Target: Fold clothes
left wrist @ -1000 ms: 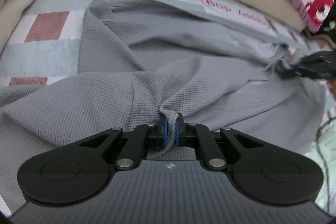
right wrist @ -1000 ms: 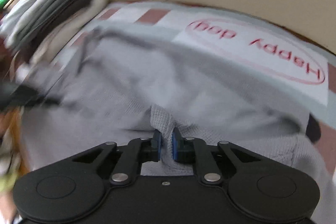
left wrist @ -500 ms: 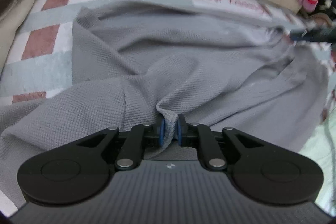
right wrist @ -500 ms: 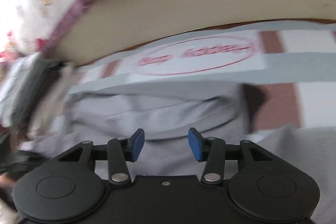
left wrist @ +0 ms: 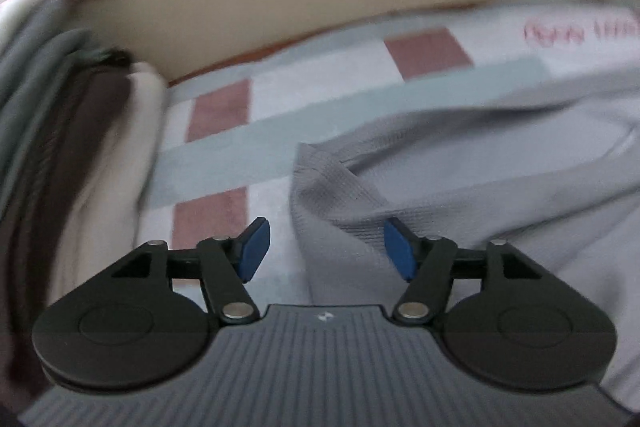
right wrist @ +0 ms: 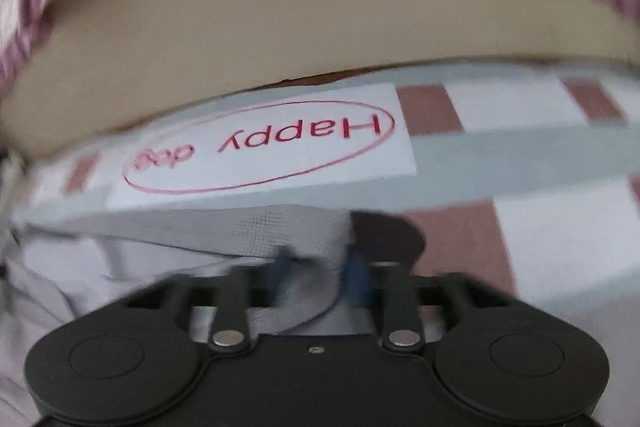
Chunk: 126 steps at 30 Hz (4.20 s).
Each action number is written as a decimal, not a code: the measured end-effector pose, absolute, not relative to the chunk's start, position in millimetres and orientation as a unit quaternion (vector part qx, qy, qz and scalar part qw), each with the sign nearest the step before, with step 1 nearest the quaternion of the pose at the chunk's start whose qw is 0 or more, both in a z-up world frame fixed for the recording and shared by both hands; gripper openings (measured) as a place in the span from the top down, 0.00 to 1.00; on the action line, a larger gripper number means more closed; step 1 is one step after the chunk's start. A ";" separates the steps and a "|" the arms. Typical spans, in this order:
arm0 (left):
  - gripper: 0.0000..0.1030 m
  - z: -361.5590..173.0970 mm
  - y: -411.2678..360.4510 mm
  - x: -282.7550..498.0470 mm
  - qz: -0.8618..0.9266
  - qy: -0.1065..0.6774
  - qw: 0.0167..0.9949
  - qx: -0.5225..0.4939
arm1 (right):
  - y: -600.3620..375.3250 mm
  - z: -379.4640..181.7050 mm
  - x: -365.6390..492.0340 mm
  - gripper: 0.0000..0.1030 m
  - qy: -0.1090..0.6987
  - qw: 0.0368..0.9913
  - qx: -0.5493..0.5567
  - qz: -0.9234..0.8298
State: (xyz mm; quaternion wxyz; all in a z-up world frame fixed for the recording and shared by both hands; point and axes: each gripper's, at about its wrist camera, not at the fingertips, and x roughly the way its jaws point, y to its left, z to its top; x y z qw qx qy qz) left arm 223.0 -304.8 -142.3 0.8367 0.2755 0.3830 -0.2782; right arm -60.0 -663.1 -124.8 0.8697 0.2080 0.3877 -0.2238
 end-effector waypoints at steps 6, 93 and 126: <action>0.97 -142.1 -282.8 267.3 -0.265 0.399 0.855 0.199 | -704.7 -113.8 -53.8 0.89 0.360 0.865 0.279 -0.209; 0.85 -135.7 -224.7 116.8 -0.398 0.372 0.824 0.155 | -538.7 -125.5 -115.8 0.45 0.387 0.915 0.096 -0.060; 0.88 -140.8 -263.2 161.2 -0.384 0.362 0.826 0.199 | -490.0 -118.0 114.0 0.68 0.518 0.795 0.294 0.113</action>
